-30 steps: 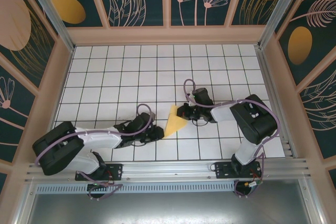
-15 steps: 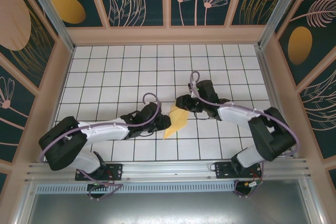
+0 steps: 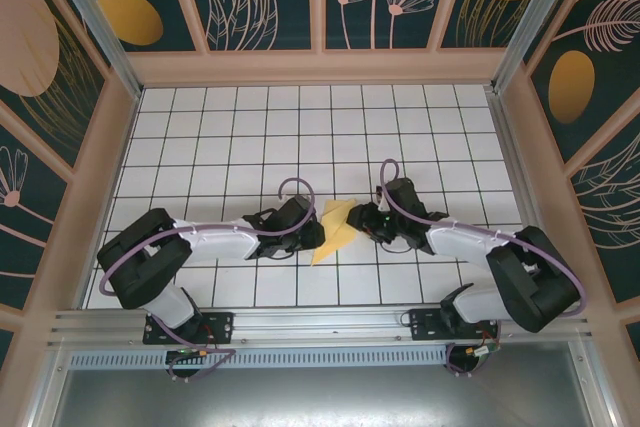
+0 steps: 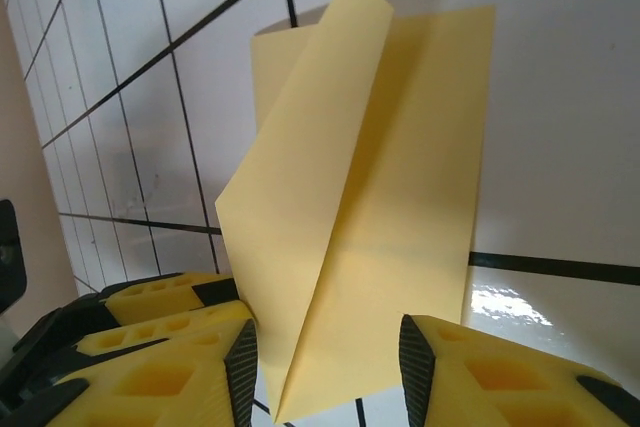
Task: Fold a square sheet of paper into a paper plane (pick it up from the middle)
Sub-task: Fourth fold the wing at the center of the table.
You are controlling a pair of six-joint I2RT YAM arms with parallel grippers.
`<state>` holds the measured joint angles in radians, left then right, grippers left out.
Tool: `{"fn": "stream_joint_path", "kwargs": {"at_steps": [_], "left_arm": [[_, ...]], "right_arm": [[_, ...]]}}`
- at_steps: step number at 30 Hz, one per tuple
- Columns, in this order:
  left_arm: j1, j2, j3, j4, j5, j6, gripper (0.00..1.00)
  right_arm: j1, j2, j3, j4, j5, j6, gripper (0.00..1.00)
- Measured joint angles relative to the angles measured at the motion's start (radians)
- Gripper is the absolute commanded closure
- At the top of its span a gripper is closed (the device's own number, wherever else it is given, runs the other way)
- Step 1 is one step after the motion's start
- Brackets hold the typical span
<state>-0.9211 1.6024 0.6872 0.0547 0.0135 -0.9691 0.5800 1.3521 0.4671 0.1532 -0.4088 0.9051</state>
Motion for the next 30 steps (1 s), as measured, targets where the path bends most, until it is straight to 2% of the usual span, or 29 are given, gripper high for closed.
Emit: {"fn": "stream_joint_path", "kwargs": {"at_steps": [17, 30], "left_arm": [[0.003, 0.018, 0.007, -0.001, 0.003, 0.0, 0.69], [0.007, 0.02, 0.006, -0.005, 0.003, 0.0, 0.75]], "right_arm": [[0.008, 0.102, 0.021, -0.003, 0.015, 0.024, 0.57], [0.019, 0.143, 0.039, 0.097, -0.022, 0.045, 0.55]]}}
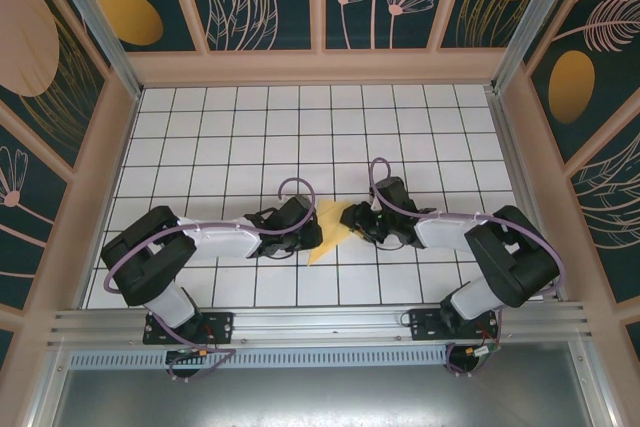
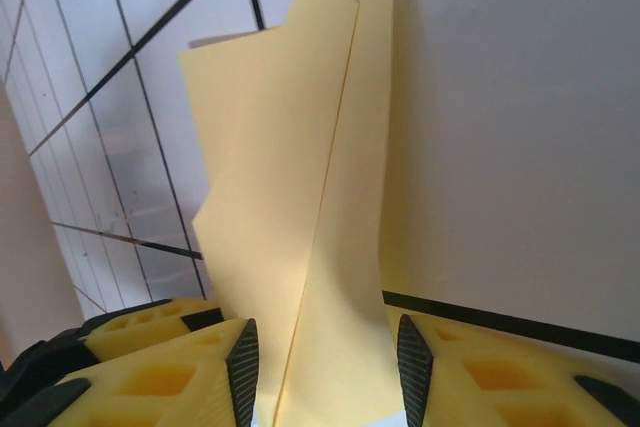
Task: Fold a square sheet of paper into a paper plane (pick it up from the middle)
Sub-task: Fourth fold the wing at the center of the table, then turn over the paper at the center of the table.
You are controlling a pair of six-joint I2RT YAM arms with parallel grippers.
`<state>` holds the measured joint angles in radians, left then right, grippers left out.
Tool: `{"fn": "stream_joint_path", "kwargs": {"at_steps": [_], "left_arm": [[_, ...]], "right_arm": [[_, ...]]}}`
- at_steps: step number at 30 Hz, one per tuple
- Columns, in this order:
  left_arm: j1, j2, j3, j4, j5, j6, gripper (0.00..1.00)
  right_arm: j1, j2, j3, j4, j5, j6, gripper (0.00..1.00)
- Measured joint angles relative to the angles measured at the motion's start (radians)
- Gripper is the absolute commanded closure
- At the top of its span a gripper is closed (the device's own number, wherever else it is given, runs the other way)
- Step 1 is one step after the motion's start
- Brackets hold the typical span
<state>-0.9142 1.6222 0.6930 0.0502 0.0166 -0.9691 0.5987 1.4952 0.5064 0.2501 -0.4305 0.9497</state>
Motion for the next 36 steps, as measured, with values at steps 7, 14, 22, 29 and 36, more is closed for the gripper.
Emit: {"fn": "stream_joint_path", "kwargs": {"at_steps": [7, 14, 22, 29, 36], "left_arm": [[0.0, -0.008, -0.017, 0.023, 0.0, -0.004, 0.75], [0.004, -0.013, -0.043, 0.07, 0.006, -0.027, 0.75], [0.006, -0.019, -0.061, 0.099, 0.009, -0.056, 0.75], [0.006, -0.03, -0.086, 0.143, 0.015, -0.087, 0.74], [0.004, -0.03, -0.097, 0.186, 0.054, -0.106, 0.73]], "right_arm": [[-0.001, 0.03, 0.006, 0.07, -0.035, 0.0, 0.54], [-0.002, 0.082, 0.029, 0.113, -0.071, -0.008, 0.54], [-0.002, 0.159, 0.058, 0.182, -0.119, -0.026, 0.63], [0.009, 0.191, 0.061, 0.26, -0.125, -0.026, 0.68], [0.044, 0.238, 0.079, 0.312, -0.125, -0.024, 0.78]]}}
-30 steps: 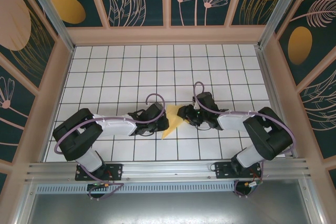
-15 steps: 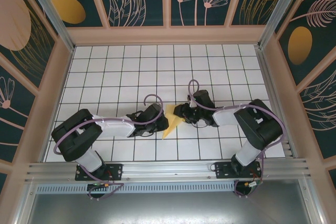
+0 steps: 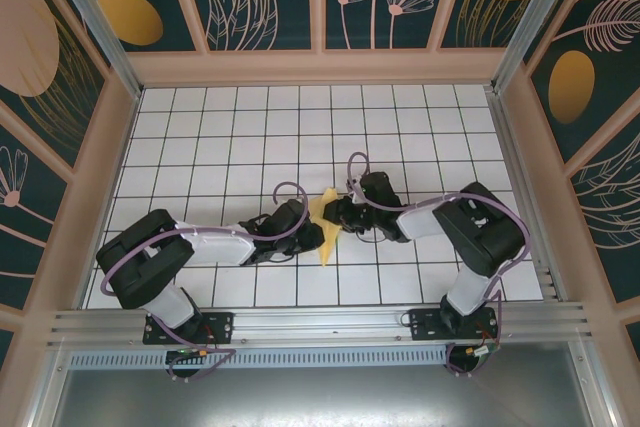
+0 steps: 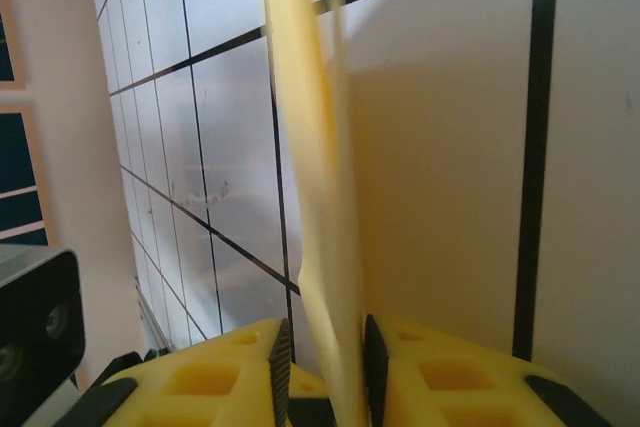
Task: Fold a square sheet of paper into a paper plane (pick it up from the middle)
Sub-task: Turn over the paper at the center of the table.
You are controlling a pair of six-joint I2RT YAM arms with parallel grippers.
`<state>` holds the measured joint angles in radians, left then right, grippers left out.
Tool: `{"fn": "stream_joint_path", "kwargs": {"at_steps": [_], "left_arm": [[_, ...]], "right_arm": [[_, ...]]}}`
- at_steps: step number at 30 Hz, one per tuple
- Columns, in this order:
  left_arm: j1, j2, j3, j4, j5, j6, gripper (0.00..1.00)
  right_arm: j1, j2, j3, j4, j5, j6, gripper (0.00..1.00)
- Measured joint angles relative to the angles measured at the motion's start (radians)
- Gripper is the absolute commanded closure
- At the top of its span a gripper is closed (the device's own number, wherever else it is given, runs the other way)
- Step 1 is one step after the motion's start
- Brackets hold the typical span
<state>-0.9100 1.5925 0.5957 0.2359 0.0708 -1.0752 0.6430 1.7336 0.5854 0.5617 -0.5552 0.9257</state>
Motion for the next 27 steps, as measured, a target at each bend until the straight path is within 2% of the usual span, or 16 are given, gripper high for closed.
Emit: {"fn": "stream_joint_path", "kwargs": {"at_steps": [9, 13, 16, 19, 22, 24, 27], "left_arm": [[0.0, -0.028, -0.028, 0.014, -0.001, -0.008, 0.7], [0.0, -0.123, -0.055, 0.0, -0.019, -0.008, 0.68], [0.0, -0.219, -0.067, -0.031, -0.062, -0.007, 0.7], [0.0, -0.309, -0.077, -0.071, -0.119, -0.007, 0.7], [0.002, -0.386, -0.106, -0.108, -0.178, -0.007, 0.69], [0.007, -0.434, -0.129, -0.137, -0.218, -0.008, 0.68], [0.021, -0.504, -0.165, -0.174, -0.277, -0.014, 0.64]], "right_arm": [[0.002, 0.021, 0.041, -0.04, 0.008, -0.041, 0.93], [0.004, -0.026, 0.11, -0.185, 0.055, -0.12, 0.94], [0.009, -0.091, 0.196, -0.361, 0.146, -0.212, 0.93], [0.035, -0.138, 0.339, -0.587, 0.327, -0.312, 0.93], [0.093, -0.14, 0.498, -0.809, 0.577, -0.379, 0.93], [0.145, -0.114, 0.606, -0.967, 0.768, -0.395, 0.94], [0.197, -0.038, 0.711, -1.134, 0.958, -0.393, 0.95]]}}
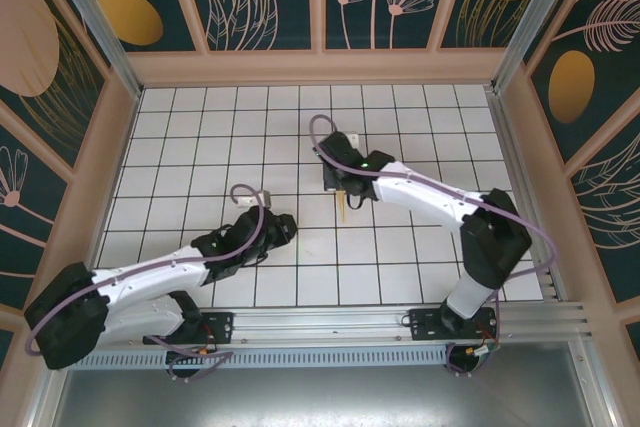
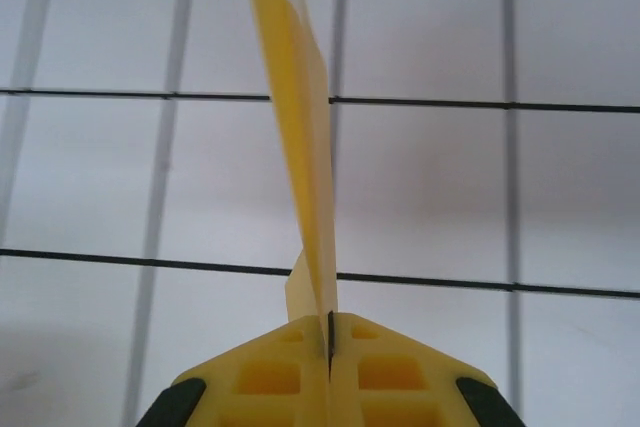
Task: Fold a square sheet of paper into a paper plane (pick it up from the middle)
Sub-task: Turn over the paper at the center of the table.
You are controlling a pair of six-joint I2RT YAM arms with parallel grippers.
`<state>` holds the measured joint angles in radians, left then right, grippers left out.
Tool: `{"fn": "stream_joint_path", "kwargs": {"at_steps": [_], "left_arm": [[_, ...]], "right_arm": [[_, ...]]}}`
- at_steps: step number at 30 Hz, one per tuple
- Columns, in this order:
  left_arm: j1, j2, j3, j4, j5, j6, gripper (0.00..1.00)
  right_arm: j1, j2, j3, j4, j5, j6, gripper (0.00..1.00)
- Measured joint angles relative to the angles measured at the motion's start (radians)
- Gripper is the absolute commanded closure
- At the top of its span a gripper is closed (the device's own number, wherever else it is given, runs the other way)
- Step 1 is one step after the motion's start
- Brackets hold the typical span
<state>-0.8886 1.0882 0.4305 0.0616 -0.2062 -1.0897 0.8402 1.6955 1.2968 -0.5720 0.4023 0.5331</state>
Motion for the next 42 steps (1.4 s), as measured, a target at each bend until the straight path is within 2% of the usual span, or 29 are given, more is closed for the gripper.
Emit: {"fn": "stream_joint_path", "kwargs": {"at_steps": [2, 5, 10, 12, 13, 18, 21, 23, 28, 31, 34, 37, 39, 42], "left_arm": [[0.011, -0.056, -0.024, -0.031, -0.046, -0.008, 0.56], [0.026, -0.157, -0.061, -0.073, -0.122, -0.038, 0.52], [0.04, -0.335, -0.121, -0.13, -0.235, -0.069, 0.49], [0.043, -0.388, -0.134, -0.15, -0.268, -0.074, 0.49], [0.045, -0.408, -0.136, -0.16, -0.278, -0.076, 0.49], [0.045, -0.425, -0.136, -0.185, -0.293, -0.076, 0.48], [0.045, -0.421, -0.136, -0.197, -0.291, -0.076, 0.47], [0.045, -0.419, -0.136, -0.195, -0.288, -0.076, 0.47], [0.045, -0.359, -0.145, -0.144, -0.265, -0.075, 0.46], [0.045, -0.27, -0.145, -0.091, -0.246, -0.076, 0.45], [0.045, -0.17, -0.142, -0.038, -0.215, -0.083, 0.44], [0.045, -0.077, -0.132, 0.019, -0.169, -0.091, 0.43], [0.045, -0.023, -0.114, 0.05, -0.143, -0.094, 0.43], [0.045, 0.046, -0.069, 0.076, -0.111, -0.094, 0.43]], "right_arm": [[0.033, 0.077, 0.049, -0.104, 0.092, 0.01, 0.94], [0.078, 0.209, 0.112, -0.227, 0.171, 0.04, 0.93], [0.151, 0.409, 0.241, -0.355, 0.21, 0.094, 0.87], [0.173, 0.465, 0.288, -0.373, 0.206, 0.106, 0.8], [0.184, 0.489, 0.311, -0.377, 0.198, 0.109, 0.77], [0.215, 0.52, 0.36, -0.375, 0.131, 0.1, 0.45], [0.214, 0.459, 0.33, -0.286, 0.023, 0.08, 0.21], [0.214, 0.36, 0.253, -0.186, -0.068, 0.061, 0.17], [0.172, 0.026, 0.006, 0.037, -0.259, 0.049, 0.17], [0.069, -0.182, -0.203, 0.214, -0.426, 0.053, 0.19], [-0.061, -0.317, -0.387, 0.36, -0.569, 0.071, 0.32], [-0.159, -0.349, -0.499, 0.439, -0.678, 0.082, 0.59], [-0.217, -0.344, -0.552, 0.485, -0.763, 0.088, 0.69], [-0.265, -0.323, -0.586, 0.54, -0.856, 0.095, 0.78]]}}
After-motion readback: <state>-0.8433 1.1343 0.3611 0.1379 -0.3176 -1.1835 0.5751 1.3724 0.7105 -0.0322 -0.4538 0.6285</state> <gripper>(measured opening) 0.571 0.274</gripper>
